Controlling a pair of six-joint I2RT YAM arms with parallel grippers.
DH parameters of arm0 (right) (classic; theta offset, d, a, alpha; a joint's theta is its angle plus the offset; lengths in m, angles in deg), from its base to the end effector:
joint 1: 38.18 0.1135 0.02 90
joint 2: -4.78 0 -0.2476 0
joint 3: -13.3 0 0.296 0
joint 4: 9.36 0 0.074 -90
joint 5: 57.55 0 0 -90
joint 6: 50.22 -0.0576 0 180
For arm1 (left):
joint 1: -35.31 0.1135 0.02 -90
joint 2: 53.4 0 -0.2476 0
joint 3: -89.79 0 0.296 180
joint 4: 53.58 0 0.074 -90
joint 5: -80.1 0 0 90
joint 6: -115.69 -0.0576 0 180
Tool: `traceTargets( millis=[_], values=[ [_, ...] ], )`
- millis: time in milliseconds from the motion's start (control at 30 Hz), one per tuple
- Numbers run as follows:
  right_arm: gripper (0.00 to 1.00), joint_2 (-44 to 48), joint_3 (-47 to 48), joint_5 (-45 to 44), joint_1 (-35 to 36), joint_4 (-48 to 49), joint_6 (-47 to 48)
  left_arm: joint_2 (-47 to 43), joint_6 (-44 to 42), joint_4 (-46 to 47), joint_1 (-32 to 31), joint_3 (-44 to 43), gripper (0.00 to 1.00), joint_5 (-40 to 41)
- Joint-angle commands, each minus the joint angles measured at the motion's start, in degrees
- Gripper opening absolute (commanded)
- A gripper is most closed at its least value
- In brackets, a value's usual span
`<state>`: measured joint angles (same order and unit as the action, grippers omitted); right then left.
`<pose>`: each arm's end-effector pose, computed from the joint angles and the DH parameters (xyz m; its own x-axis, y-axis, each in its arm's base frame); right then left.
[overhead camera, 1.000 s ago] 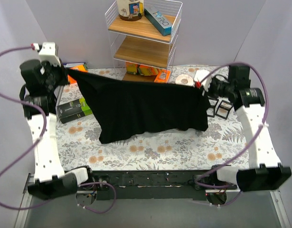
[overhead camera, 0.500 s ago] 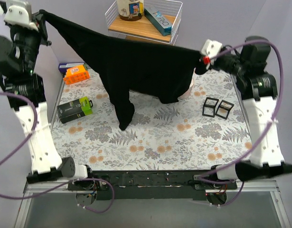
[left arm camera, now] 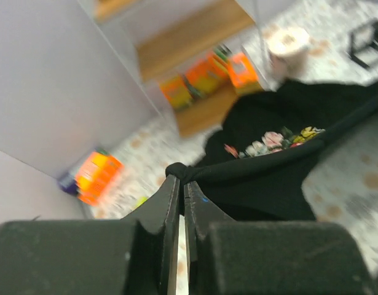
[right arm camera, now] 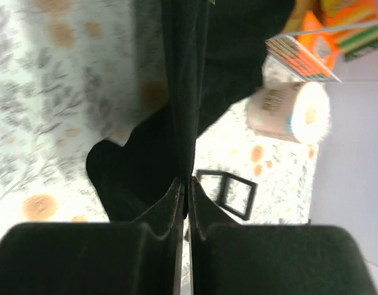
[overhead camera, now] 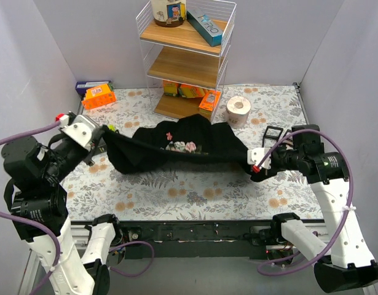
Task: Remove the brooch from the garment
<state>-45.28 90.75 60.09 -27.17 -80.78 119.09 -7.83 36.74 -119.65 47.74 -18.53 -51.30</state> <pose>0.2047 0.0671 0.3526 0.3614 -0.8165 -0.4502 -0.7625 0.0191 -0.6467 0.1051 -0.0158 0.5467 -0.1481 -0.1799 -0.9725 0.4635 0.8560 -0.2289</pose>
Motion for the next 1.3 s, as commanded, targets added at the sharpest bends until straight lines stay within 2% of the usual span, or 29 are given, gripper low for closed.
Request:
traceTargets(
  millis=[0,33,67,133,200,233,300,333,367,400,433,500,567,700,867,1000,1100,1267],
  values=[
    [0.21,3.3,1.9,3.2,0.5,-15.4,3.9,0.9,-10.2,-23.2,0.5,0.6,0.1,-5.3],
    [0.46,5.2,1.6,3.7,0.8,-15.4,4.2,0.6,-9.6,-24.7,0.4,1.0,0.57,-5.5],
    [0.55,6.2,1.4,4.2,0.8,-15.5,5.1,0.1,-9.4,-24.7,0.4,2.3,0.69,-5.8],
    [0.7,7.5,1.9,6.0,0.8,-15.3,9.0,0.2,-10.3,-24.6,0.4,3.9,0.82,-7.3],
    [0.72,6.2,3.3,7.4,0.7,-13.4,8.0,2.1,-6.3,-22.5,0.4,6.9,0.87,-8.1],
    [0.73,3.6,4.0,8.7,0.8,-12.0,3.3,3.0,-3.8,-18.5,0.4,7.8,0.88,-8.4],
    [0.72,0.2,4.7,9.8,0.8,-3.2,-5.1,6.8,3.4,-14.1,0.2,12.3,0.89,-8.7],
    [0.71,-3.3,4.1,10.4,0.7,1.6,-9.0,8.4,5.8,-8.7,0.1,14.1,0.88,-8.3],
    [0.71,-5.4,2.3,10.6,0.8,5.8,-16.0,9.7,8.7,-5.7,0.0,16.3,0.87,-6.9],
    [0.7,-7.5,1.7,10.8,0.9,13.8,-18.1,11.2,10.8,-2.7,0.0,18.0,0.86,-6.6],
    [0.69,-12.0,1.1,10.9,1.0,17.2,-20.0,14.3,14.2,3.0,-0.1,21.8,0.85,-6.3],
    [0.68,-16.9,0.6,10.5,1.3,26.5,-23.9,17.7,16.3,7.8,-0.1,24.7,0.83,-6.2],
    [0.65,-23.8,1.4,10.1,1.5,29.8,-24.6,23.0,18.8,13.5,-0.3,28.0,0.8,-5.4],
    [0.64,-34.2,2.7,9.2,2.9,33.6,-22.5,30.5,20.7,19.2,-3.0,31.0,0.75,-2.8],
    [0.62,-42.1,1.3,5.4,4.5,38.4,-21.6,35.9,20.9,26.8,-8.1,34.8,0.73,-1.5],
    [0.56,-51.0,4.8,0.1,5.7,37.5,-23.1,46.1,19.3,27.2,-11.6,31.0,0.7,-1.9],
    [0.47,-56.2,9.4,-4.6,5.7,33.1,-23.8,51.9,22.4,29.3,-11.6,27.7,0.69,-1.0],
    [0.45,-58.0,8.9,-10.8,5.3,32.7,-24.1,61.8,26.4,32.0,-11.6,24.4,0.69,4.3]
  ],
)
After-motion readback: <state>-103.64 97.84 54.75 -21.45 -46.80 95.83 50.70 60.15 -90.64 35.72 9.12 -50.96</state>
